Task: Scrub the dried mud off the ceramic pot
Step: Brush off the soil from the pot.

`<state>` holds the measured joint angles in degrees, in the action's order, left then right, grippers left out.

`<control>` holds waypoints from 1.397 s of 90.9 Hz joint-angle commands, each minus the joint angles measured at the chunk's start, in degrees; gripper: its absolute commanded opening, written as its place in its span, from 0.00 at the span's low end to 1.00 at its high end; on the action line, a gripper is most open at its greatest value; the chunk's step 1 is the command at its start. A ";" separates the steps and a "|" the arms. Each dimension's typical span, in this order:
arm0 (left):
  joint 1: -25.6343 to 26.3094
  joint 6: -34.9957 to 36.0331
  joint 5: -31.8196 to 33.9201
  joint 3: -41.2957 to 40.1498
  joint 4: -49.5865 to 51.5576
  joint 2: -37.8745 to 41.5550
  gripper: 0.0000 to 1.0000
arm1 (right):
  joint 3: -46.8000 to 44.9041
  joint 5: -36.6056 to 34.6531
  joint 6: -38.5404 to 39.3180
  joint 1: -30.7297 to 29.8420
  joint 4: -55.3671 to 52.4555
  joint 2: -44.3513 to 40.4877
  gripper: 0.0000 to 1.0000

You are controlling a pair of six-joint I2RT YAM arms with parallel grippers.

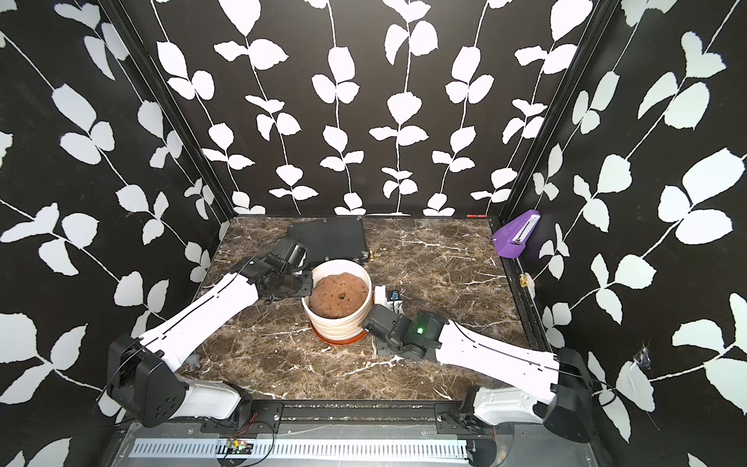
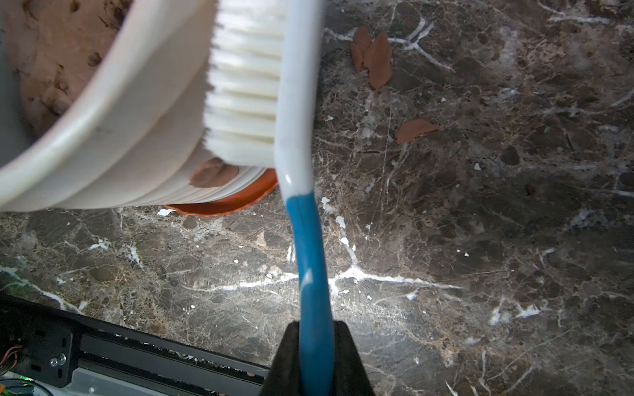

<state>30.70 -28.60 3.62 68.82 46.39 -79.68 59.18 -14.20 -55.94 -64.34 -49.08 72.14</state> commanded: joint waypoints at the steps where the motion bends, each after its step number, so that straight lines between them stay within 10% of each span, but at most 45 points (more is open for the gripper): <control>1: -0.21 -0.03 -6.38 -0.97 -3.06 2.12 0.00 | 2.07 0.86 2.38 0.43 2.59 3.06 0.00; 51: -0.19 1.08 -6.60 -0.42 -2.43 2.33 0.00 | -1.49 -3.14 7.82 14.72 -1.48 10.14 0.00; 75: -0.22 1.57 -5.48 2.80 -2.79 -0.05 0.33 | -9.07 -0.06 4.54 7.98 -0.36 -5.36 0.00; 127: -0.19 3.80 -5.56 12.66 -1.32 -12.87 0.37 | -10.44 -0.88 0.31 2.63 -2.42 -11.67 0.00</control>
<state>29.69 -25.71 1.43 79.57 46.87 -91.85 49.12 -14.13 -54.94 -61.23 -51.62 61.71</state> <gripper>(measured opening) 0.393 0.145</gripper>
